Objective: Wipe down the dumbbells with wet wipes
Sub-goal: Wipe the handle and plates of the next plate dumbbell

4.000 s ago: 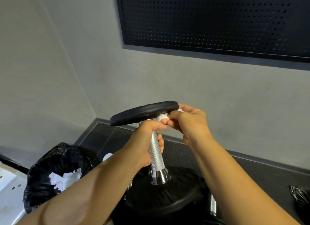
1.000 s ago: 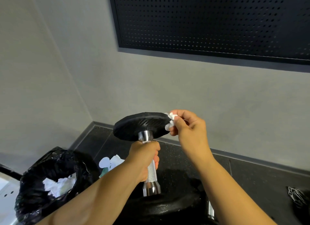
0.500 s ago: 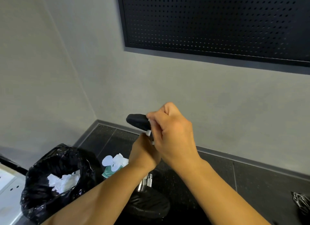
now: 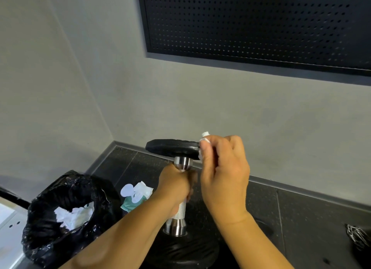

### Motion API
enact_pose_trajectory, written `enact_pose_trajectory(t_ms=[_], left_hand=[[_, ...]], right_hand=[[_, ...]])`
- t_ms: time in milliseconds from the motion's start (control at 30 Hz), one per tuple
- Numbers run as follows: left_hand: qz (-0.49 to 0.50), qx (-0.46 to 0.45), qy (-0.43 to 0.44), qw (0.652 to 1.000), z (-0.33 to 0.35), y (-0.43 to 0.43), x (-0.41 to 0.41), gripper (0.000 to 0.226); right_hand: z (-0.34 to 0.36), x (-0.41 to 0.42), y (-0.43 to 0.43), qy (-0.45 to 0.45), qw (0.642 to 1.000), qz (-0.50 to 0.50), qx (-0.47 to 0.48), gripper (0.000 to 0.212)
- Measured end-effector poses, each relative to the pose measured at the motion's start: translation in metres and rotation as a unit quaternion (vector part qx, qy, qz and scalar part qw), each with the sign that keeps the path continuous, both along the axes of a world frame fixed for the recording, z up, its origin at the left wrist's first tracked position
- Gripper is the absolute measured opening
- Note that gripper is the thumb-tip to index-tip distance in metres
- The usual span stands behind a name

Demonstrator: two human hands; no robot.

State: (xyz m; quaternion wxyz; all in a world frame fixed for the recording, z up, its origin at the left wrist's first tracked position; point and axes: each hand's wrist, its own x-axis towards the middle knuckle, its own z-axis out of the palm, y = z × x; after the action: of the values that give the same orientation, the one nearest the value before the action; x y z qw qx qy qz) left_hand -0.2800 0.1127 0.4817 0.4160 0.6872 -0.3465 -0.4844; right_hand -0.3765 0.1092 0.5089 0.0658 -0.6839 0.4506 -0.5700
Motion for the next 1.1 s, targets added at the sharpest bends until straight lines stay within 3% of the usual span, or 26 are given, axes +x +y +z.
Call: enact_pose_trajectory(t_ms=[133,367,533,667,733,867,1100], left_hand=[[0.002,0.031,0.116,0.993,0.004,0.004,-0.001,0.022],[-0.069,0.026,0.208,0.975,0.012,0.005,0.001,0.045],[-0.122,0.048,0.306,0.943,0.017,0.006,0.005,0.039],[-0.125,0.085,0.376,0.914,0.017,0.006,0.007,0.034],[-0.112,0.106,0.400,0.903,0.016,0.005,0.009,0.029],[-0.077,0.139,0.386,0.909,0.015,0.001,0.012,0.018],[-0.013,0.101,0.283,0.954,0.018,-0.005,0.009,0.025]], right_hand=[[-0.006,-0.014,-0.007,-0.151,0.983,0.018,0.102,0.015],[-0.018,-0.026,-0.024,-0.357,0.881,0.082,0.301,0.024],[-0.020,-0.030,-0.032,-0.399,0.827,0.141,0.369,0.022],[-0.015,-0.035,-0.033,-0.467,0.765,0.215,0.388,0.022],[-0.012,-0.037,-0.031,-0.430,0.788,0.238,0.371,0.023],[-0.007,-0.037,-0.027,-0.303,0.881,0.194,0.308,0.018],[0.004,-0.024,-0.031,-0.136,0.956,0.155,0.206,0.021]])
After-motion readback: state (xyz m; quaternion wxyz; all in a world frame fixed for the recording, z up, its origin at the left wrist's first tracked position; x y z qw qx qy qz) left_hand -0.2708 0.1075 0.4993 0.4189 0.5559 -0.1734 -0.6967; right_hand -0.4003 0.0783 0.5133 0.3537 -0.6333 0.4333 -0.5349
